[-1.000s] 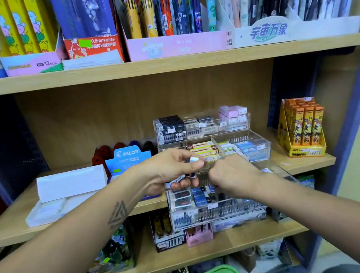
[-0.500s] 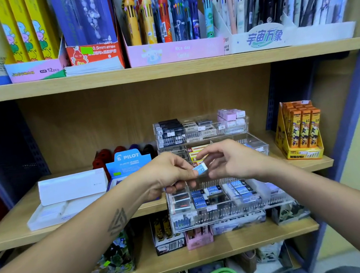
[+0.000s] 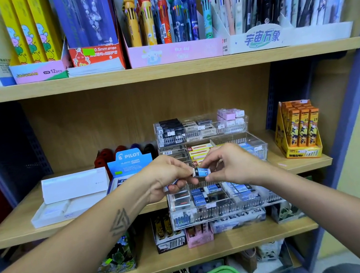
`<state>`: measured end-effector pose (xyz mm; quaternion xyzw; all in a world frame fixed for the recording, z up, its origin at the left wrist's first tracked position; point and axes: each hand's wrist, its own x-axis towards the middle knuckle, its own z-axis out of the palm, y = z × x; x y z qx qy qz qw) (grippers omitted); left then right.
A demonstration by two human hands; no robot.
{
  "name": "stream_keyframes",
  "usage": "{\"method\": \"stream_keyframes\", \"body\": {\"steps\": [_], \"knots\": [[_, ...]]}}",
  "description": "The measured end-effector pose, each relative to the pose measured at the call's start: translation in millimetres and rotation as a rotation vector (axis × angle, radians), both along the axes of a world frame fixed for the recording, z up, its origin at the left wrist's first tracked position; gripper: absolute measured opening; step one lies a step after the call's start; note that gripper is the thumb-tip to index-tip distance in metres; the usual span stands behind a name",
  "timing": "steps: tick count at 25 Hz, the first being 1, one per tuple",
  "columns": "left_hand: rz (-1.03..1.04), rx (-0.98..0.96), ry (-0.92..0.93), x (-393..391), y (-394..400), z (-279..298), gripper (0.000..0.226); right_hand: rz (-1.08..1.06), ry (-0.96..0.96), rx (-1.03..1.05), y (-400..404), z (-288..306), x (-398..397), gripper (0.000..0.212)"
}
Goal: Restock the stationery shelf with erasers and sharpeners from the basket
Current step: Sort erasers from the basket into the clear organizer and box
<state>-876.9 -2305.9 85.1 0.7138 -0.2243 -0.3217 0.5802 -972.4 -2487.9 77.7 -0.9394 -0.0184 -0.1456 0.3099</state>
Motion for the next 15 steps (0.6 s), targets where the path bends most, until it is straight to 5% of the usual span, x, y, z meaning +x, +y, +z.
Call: {"method": "stream_keyframes", "body": {"steps": [7,15], "knots": [[-0.029,0.079,0.081,-7,-3,4,0.023,-0.092,0.290,-0.620,10,12,-10,0.017],[-0.100,-0.085,0.097,-4,1,-3,0.046,-0.131,0.274,-0.841,24,-5,2,0.019]]}}
